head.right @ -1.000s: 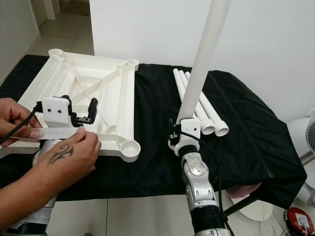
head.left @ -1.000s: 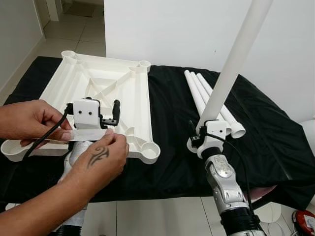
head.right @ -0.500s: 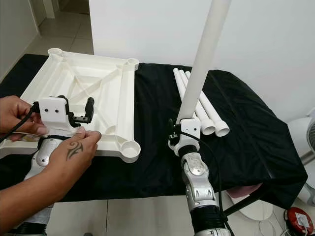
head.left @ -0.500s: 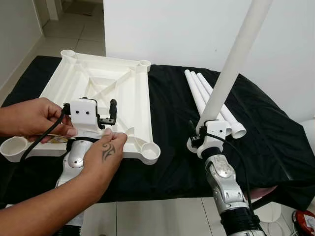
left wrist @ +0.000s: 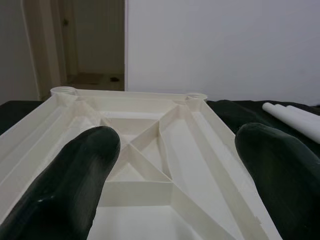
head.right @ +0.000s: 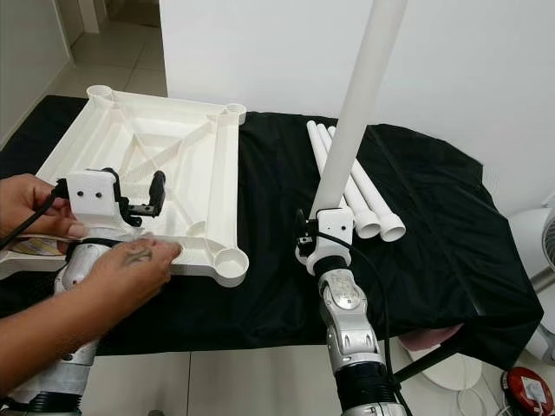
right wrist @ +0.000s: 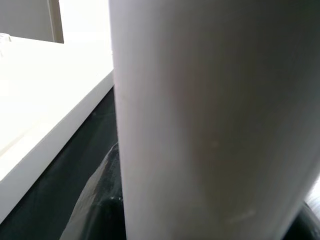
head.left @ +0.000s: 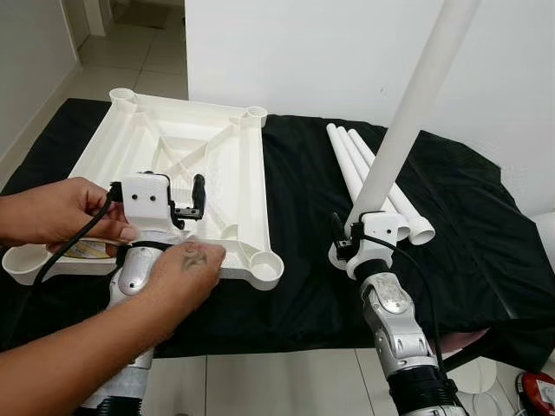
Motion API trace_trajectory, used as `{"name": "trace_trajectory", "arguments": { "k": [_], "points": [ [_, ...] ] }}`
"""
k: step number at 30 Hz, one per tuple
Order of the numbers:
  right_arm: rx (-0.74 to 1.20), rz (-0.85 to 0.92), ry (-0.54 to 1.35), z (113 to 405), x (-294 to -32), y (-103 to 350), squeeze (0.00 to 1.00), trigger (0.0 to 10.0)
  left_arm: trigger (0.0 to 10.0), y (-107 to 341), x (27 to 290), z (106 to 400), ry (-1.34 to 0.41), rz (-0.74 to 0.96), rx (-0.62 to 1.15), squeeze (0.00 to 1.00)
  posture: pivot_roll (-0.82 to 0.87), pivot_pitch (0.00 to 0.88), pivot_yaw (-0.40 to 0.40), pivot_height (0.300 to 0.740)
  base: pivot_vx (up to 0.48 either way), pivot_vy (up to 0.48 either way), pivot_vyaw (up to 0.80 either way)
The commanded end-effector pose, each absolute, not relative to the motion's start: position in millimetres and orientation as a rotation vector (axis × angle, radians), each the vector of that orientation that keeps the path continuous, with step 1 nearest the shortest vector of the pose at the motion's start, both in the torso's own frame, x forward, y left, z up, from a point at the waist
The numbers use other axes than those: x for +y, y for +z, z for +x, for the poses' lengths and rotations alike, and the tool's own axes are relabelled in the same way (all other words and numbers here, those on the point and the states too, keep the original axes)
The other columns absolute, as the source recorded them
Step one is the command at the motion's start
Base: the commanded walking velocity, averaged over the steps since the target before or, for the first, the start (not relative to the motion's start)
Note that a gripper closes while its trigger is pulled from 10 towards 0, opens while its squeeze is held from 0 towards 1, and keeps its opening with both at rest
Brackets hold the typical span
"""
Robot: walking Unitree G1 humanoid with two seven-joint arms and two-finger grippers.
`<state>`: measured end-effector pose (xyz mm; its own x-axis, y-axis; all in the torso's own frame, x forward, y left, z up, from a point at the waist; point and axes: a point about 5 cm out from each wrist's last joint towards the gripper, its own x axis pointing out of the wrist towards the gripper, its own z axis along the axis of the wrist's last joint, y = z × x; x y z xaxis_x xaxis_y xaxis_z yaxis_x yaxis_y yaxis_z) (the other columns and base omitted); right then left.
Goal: Building children table
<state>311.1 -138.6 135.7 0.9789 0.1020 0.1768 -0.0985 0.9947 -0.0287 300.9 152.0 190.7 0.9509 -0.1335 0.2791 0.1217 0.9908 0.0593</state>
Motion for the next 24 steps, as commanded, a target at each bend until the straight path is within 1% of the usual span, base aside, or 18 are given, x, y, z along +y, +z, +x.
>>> {"name": "trace_trajectory", "arguments": {
  "k": [1,24],
  "points": [
    [-0.200,-0.023,0.089,312.0,-141.4,138.9,0.00,10.0,10.0,190.7,146.2,300.5,-0.176,0.046,-0.288,0.00,0.06,0.000,-0.111,0.740,0.000,0.000,0.00],
    [-0.199,-0.021,0.090,312.3,-140.8,138.4,0.00,10.0,10.0,191.3,147.0,300.9,-0.176,0.043,-0.288,0.00,0.06,0.000,-0.110,0.740,0.000,0.000,0.00]
  ]
}}
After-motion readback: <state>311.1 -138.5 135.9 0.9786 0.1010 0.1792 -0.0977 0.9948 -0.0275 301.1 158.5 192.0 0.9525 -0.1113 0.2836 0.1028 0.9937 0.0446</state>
